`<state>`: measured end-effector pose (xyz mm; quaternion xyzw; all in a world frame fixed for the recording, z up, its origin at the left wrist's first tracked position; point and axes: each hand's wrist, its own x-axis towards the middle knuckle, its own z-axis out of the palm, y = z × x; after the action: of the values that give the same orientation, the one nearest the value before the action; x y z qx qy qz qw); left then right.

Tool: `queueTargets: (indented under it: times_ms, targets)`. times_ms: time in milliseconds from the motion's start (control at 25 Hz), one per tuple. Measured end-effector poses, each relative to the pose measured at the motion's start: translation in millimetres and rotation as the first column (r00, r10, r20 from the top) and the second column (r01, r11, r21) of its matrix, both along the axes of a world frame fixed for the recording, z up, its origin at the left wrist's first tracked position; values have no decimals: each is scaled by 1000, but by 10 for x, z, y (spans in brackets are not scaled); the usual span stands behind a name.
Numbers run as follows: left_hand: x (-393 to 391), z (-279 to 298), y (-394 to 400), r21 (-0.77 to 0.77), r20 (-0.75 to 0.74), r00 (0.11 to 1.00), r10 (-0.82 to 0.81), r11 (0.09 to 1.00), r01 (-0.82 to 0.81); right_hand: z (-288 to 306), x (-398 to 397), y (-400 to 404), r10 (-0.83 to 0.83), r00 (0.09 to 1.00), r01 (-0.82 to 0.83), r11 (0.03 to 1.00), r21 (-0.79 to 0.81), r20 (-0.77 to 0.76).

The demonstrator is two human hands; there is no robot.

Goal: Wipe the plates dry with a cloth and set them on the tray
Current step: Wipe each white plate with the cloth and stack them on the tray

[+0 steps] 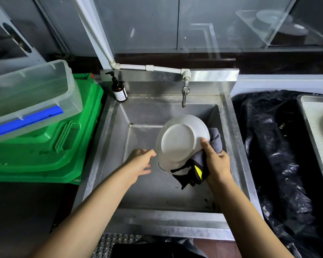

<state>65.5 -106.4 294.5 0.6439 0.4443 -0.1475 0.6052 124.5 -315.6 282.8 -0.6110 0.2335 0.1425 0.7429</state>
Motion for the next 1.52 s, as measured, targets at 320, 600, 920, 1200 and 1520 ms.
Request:
queueTargets:
  times_ms: [320, 600, 920, 1200, 1520]
  targets:
    - [-35, 46, -110, -553, 143, 946, 291, 816, -167, 99, -31, 13, 77, 997, -47, 829, 558, -31]
    - [24, 149, -172, -670, 281, 867, 411, 731, -129, -75, -63, 27, 85, 991, -5, 800, 600, -104]
    - [18, 306, -170, -613, 330, 869, 370, 784, -101, -51, -46, 65, -195, 976, 191, 980, -47, -100]
    - [14, 436, -152, -489, 342, 916, 208, 872, -15, 153, 292, 80, 265, 853, -108, 932, -345, 449]
    - [38, 527, -181, -327, 418, 905, 75, 942, 73, 161, 266, 417, 551, 470, -224, 830, -510, 690]
